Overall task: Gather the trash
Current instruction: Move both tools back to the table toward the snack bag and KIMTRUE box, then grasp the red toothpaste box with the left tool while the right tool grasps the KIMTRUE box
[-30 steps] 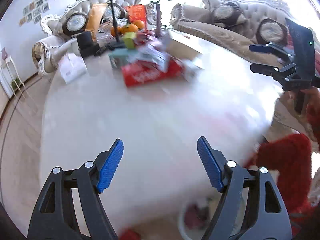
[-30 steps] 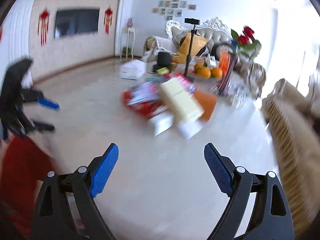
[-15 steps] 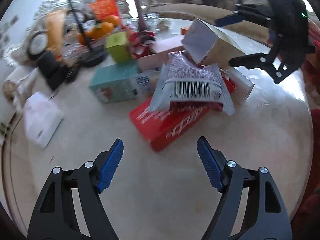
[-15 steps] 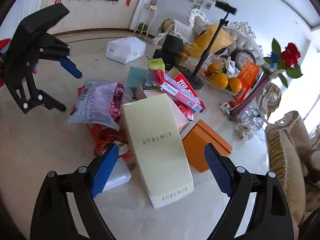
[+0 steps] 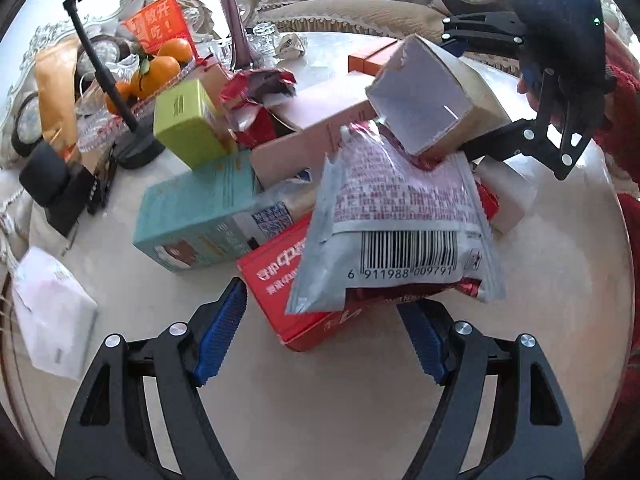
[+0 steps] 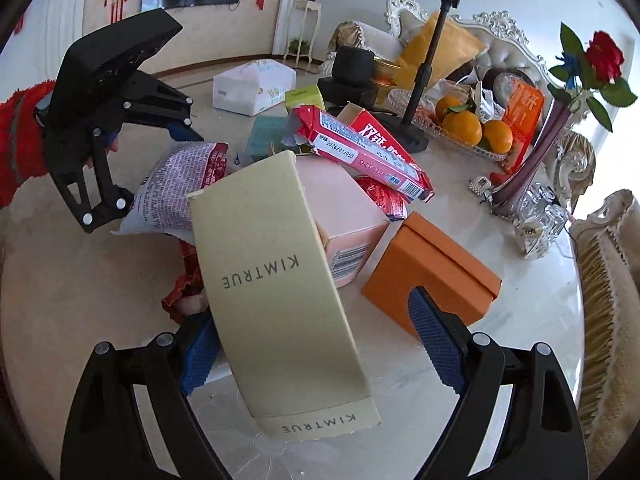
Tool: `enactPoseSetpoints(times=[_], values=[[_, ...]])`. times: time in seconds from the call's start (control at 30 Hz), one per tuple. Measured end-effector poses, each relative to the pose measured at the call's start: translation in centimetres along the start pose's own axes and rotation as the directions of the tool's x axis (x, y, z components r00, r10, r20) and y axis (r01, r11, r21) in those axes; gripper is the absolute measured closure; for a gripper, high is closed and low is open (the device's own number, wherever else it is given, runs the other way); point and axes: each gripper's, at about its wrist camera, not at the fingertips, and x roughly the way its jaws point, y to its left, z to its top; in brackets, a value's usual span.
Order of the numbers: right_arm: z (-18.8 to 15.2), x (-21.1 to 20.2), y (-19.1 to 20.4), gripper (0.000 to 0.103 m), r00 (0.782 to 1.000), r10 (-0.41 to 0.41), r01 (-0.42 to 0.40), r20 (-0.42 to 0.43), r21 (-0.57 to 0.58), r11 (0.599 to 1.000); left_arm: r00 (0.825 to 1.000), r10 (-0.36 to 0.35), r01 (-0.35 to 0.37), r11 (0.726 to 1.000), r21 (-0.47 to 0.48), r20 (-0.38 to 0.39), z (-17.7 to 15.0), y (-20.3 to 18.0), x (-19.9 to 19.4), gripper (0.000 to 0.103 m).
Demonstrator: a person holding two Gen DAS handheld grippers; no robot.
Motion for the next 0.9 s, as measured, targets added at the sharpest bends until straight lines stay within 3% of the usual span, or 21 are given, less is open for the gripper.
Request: enactPoseSetpoints(times=[0.17, 0.3, 0.43, 0.53, 0.6, 0.67, 0.77, 0.9], values=[[-0.1, 0.4, -0.7, 0.021, 0.998, 0.053, -0.051, -0.021, 0.074, 0.996, 0.999, -0.032, 0.032, 0.999, -0.009, -0.027, 0.2, -0.2, 0.4, 0.028], [-0.4, 0.2, -0.8, 0.021, 0.997, 0.070, -0.067, -0.031, 0.094, 0.993, 0.991, -0.137, 0.137, 0.989, -0.058, 0.006, -1.0, -1.7, -1.2, 0.028], [-1.0, -0.8, -1.4, 0.021, 0.998, 0.060, -0.056, -0.030, 0.109, 0.992, 0.968, -0.248, 0.248, 0.969, -0.006, -0.025, -3.5, -4.4, -2.8, 0.028], [-1.3, -1.0, -1.6, 0.021, 0.998, 0.057, -0.052, -0.038, 0.112, 0.992, 0.985, -0.171, 0.173, 0.983, 0.054, -0.039, -4.2, -6.0, -3.2, 0.028], [-1.3, -1.0, -1.3, 0.021, 0.997, 0.056, -0.052, -0.044, 0.099, 0.994, 0.996, -0.084, 0.086, 0.994, 0.062, -0.032, -3.8, -5.9, -3.1, 0.028], [-1.3, -0.9, -0.8, 0.021, 0.998, 0.045, -0.041, -0.047, 0.076, 0.996, 0.999, -0.045, 0.045, 0.998, 0.051, -0.009, -3.0, -5.4, -3.0, 0.028], [-1.0, -0.5, -0.3, 0.021, 0.998, 0.042, -0.040, -0.056, 0.040, 0.998, 0.999, -0.028, 0.027, 0.998, 0.058, 0.015, -1.6, -4.9, -2.7, 0.028], [-0.5, -0.2, -0.8, 0.022, 0.997, 0.056, -0.052, -0.060, 0.051, 0.997, 1.000, -0.010, 0.013, 0.992, 0.123, -0.028, -0.2, -6.1, -0.6, 0.028]])
